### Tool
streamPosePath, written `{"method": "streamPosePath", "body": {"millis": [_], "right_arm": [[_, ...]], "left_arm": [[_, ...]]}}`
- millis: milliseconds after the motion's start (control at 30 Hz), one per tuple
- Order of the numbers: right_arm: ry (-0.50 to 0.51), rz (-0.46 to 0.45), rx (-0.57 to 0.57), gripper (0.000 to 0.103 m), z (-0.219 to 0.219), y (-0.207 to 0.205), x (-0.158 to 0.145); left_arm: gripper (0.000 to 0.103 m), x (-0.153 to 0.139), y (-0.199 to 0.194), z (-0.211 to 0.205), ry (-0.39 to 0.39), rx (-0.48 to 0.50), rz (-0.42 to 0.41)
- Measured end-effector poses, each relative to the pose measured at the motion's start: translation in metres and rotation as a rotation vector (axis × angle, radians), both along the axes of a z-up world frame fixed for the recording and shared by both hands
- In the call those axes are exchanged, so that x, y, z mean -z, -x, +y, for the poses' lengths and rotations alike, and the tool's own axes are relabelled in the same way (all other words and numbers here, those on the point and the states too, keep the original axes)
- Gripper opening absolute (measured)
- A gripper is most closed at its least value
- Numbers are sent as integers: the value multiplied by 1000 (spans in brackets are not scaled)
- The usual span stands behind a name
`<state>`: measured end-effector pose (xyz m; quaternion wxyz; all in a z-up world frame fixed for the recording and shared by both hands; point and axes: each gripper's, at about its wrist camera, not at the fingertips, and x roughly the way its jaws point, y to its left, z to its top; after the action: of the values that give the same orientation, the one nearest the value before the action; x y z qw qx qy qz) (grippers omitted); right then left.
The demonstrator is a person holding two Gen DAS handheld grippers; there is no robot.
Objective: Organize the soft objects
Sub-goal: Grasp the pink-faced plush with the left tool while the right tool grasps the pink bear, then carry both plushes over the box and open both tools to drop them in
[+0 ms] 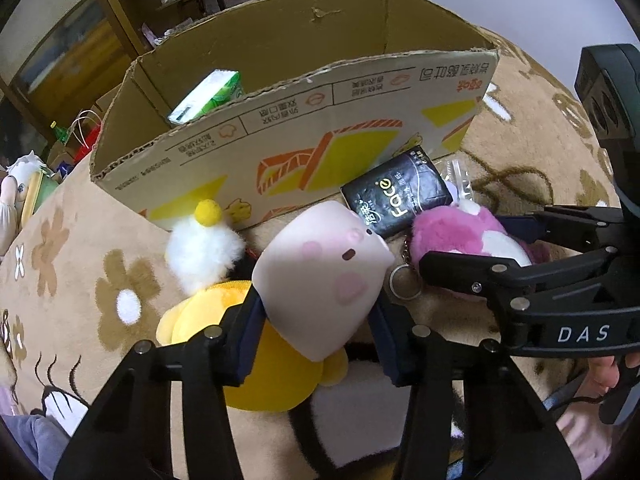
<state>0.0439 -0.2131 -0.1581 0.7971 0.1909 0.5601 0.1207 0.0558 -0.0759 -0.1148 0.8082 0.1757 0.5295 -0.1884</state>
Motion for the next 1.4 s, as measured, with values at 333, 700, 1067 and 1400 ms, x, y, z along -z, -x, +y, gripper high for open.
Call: {"method": "streamPosePath", "body": {"millis": [333,700,1067,1400], "right_arm": [[105,-90,53,70,-7,16,-25],[189,-334,164,70,-26,41,-79],[257,-556,186,70,-19,55,-137],[312,-673,141,70,-1,31,-169]], "left_arm": [[46,-18,9,11,42,-53,-43],[46,-67,31,29,129,-119,-240],[46,-118,45,44,227,-152,-488],[46,-144,21,39,241,-132,-613]]}}
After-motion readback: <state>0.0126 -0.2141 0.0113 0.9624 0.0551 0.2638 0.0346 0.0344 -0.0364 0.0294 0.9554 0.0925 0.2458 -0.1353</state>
